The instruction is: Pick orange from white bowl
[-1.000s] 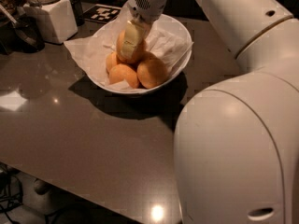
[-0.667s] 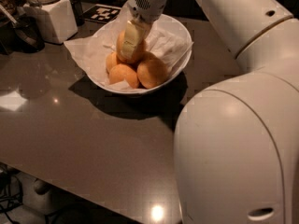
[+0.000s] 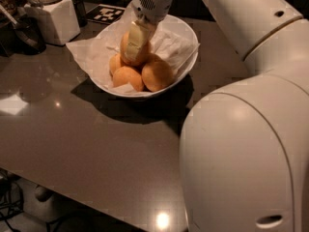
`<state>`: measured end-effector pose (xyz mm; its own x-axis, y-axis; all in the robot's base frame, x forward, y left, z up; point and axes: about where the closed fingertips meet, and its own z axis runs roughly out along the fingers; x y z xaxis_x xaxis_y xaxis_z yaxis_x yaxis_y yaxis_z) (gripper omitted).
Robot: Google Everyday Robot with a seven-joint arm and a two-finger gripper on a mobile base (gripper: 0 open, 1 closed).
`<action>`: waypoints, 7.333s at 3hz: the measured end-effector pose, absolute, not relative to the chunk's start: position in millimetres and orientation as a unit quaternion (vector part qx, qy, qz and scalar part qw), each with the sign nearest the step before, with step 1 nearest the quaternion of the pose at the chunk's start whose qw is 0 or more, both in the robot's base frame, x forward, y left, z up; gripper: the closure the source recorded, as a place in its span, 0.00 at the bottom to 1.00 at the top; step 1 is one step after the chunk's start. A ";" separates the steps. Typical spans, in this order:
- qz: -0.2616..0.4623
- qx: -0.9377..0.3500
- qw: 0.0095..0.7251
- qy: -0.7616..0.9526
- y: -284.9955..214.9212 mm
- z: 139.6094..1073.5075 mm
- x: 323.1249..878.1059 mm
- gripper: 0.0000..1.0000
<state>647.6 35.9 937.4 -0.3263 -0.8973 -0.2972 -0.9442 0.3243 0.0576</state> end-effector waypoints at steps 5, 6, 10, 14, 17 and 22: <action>0.111 -0.571 0.106 0.807 36.0 928.8 647.8 0.64; 0.111 -0.571 0.106 0.807 36.0 933.9 647.8 0.87; 0.111 -0.570 0.109 0.807 35.6 933.0 647.6 0.58; 0.138 -0.568 0.173 0.793 29.2 947.0 631.7 0.84; 0.147 -0.577 0.166 0.786 36.7 946.0 631.1 0.82; 0.147 -0.576 0.166 0.786 36.7 945.9 631.1 0.00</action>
Offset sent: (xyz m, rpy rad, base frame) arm 0.0000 0.0000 -0.0009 0.0000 0.0000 0.0000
